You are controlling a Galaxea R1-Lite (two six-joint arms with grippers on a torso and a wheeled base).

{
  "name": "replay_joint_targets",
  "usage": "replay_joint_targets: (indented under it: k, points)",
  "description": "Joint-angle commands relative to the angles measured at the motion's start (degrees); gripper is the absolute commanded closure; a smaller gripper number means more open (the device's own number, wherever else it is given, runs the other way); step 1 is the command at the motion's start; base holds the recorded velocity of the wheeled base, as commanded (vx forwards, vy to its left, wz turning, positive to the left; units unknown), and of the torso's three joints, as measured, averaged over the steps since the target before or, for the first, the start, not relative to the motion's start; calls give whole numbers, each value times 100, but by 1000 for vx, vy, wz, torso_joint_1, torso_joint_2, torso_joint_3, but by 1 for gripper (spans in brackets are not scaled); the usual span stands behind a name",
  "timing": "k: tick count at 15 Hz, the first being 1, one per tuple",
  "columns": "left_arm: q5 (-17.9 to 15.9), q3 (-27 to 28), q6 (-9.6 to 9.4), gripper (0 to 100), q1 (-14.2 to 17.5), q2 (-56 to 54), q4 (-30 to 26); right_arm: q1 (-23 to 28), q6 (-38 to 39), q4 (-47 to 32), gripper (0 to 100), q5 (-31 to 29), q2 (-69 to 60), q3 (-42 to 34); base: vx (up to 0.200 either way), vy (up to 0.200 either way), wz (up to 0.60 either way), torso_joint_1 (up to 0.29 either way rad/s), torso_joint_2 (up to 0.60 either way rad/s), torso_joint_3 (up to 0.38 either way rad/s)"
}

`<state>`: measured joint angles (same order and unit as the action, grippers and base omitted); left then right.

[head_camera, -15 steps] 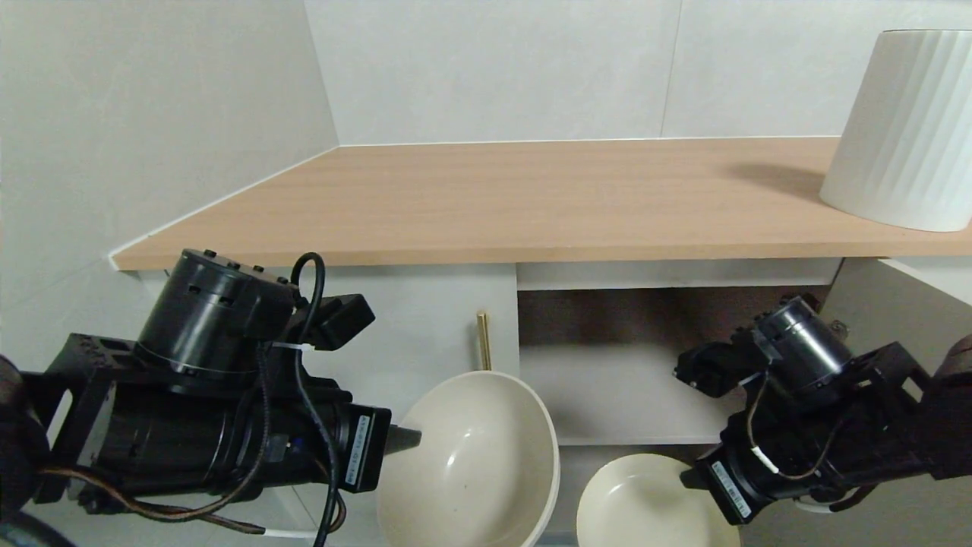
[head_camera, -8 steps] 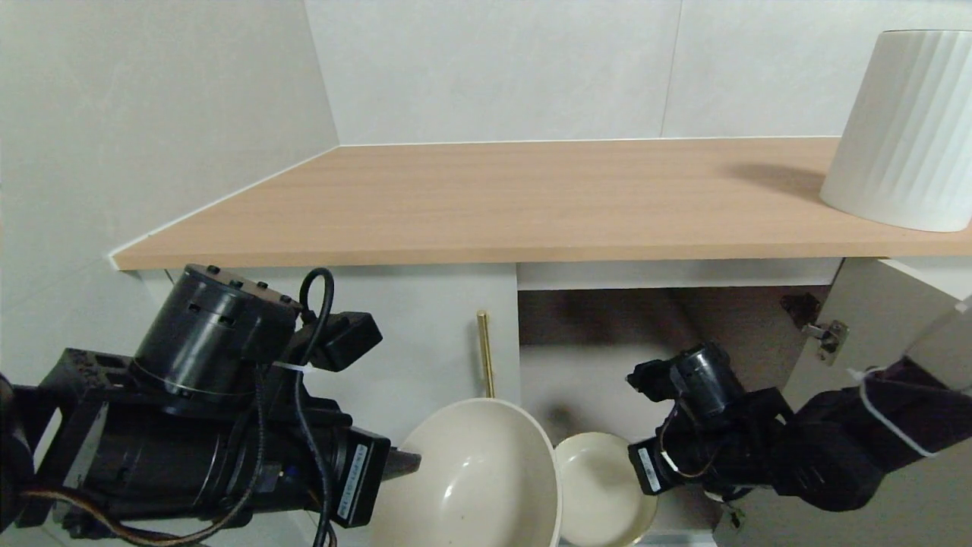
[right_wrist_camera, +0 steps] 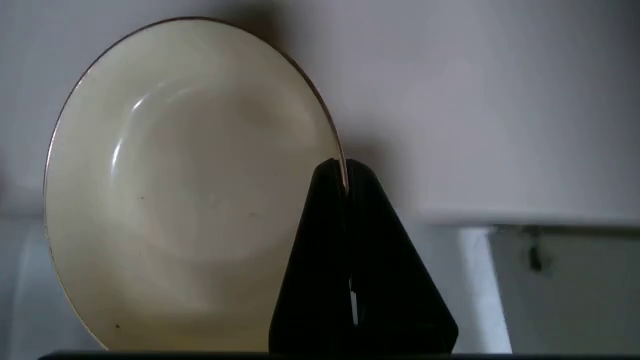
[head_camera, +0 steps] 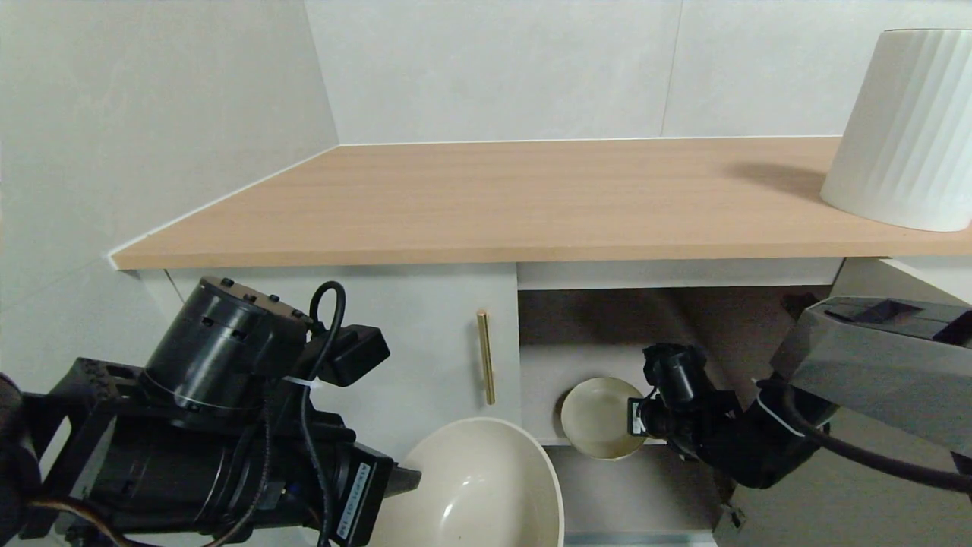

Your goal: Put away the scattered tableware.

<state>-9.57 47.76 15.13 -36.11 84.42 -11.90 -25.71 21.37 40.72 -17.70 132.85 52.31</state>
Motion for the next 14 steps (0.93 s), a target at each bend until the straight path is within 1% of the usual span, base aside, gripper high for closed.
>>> replay_joint_targets:
  k: [1, 2, 5, 6, 8, 10, 14]
  points:
    - [34, -13, 8, 100, -54, 31, 3, 224, 139, -46, 100, -49, 364, 420, 0, 0, 0, 0, 0, 0]
    - [69, -4, -1, 100, -63, 39, 3, 268, 227, -169, 100, -58, 417, 596, 0, 0, 0, 0, 0, 0]
    - [201, -39, -1, 100, -151, 163, 12, 339, 755, -1022, 100, -58, 470, 1299, 0, 0, 0, 0, 0, 0]
    - [307, -48, -1, 100, -212, 215, 12, 339, 974, -1382, 100, -58, 522, 1581, 0, 0, 0, 0, 0, 0]
    - [447, -48, 8, 100, -230, 286, 12, 339, 1238, -1795, 100, -111, 663, 2046, 0, 0, 0, 0, 0, 0]
    - [465, -48, 8, 100, -230, 312, 21, 347, 1256, -1892, 100, -260, 777, 2275, 0, 0, 0, 0, 0, 0]
    - [465, -48, 8, 100, -230, 338, 21, 347, 1256, -1901, 100, -304, 848, 2398, 0, 0, 0, 0, 0, 0]
